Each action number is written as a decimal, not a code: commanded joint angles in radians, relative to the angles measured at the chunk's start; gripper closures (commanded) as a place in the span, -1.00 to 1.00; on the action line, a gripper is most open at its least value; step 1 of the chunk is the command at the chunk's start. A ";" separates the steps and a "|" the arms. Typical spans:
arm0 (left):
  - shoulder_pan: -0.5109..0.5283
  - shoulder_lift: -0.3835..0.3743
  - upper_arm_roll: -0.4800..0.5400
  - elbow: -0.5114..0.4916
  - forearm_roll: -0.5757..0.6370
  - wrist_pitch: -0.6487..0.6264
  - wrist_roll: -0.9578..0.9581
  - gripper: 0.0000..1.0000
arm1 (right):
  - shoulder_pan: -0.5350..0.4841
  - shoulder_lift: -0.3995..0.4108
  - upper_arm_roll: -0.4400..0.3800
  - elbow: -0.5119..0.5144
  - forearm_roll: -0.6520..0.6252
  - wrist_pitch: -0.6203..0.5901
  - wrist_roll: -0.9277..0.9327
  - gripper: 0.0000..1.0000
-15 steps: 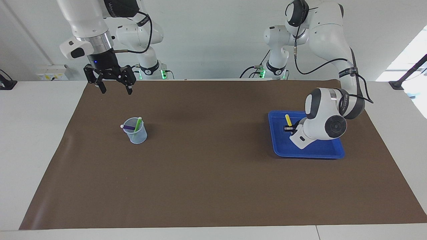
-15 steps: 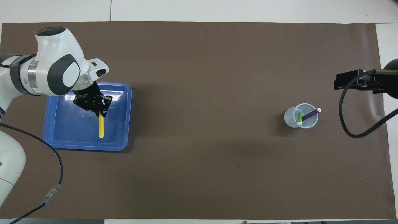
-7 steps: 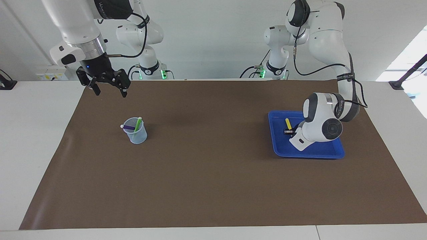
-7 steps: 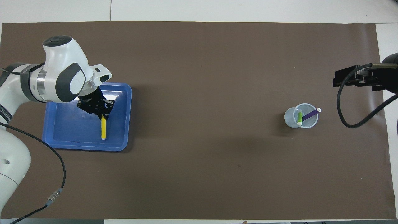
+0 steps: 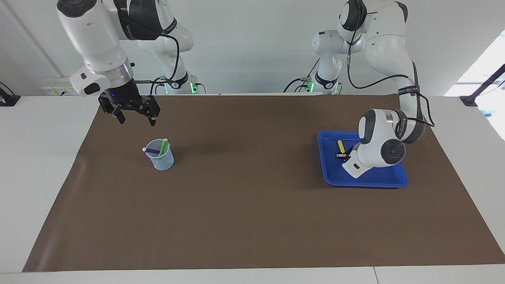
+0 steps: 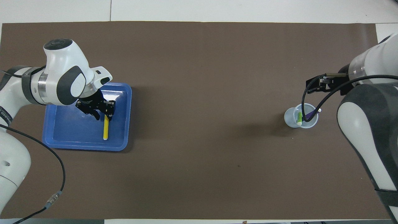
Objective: Right arm passes pens to left for tray arrangement
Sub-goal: 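Grasp the purple marker in the cup with the right gripper, then carry the purple marker toward the left gripper while the left gripper approaches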
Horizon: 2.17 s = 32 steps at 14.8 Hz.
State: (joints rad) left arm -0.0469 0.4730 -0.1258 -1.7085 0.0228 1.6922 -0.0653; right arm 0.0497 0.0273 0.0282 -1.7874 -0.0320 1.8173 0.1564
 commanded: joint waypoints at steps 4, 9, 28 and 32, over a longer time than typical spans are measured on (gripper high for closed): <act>0.019 -0.040 -0.002 -0.051 0.017 0.024 0.013 -0.88 | -0.111 -0.043 0.002 -0.164 0.013 0.124 -0.171 -1.00; 0.018 -0.047 -0.003 -0.037 0.014 -0.002 0.012 -0.91 | -0.154 -0.003 0.002 -0.231 0.153 0.217 -0.190 -0.92; 0.064 -0.504 0.011 -0.028 -0.417 -0.170 -0.261 -1.00 | -0.174 -0.001 0.002 -0.354 0.230 0.289 -0.179 -0.08; 0.148 -0.536 0.011 -0.081 -0.604 -0.190 -0.264 -1.00 | -0.175 -0.003 0.002 -0.349 0.230 0.280 -0.181 -0.07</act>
State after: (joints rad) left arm 0.0578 -0.0237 -0.1168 -1.7259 -0.4953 1.5124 -0.3221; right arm -0.1086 0.0472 0.0206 -2.1225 0.1746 2.1095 -0.0098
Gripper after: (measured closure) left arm 0.000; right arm 0.458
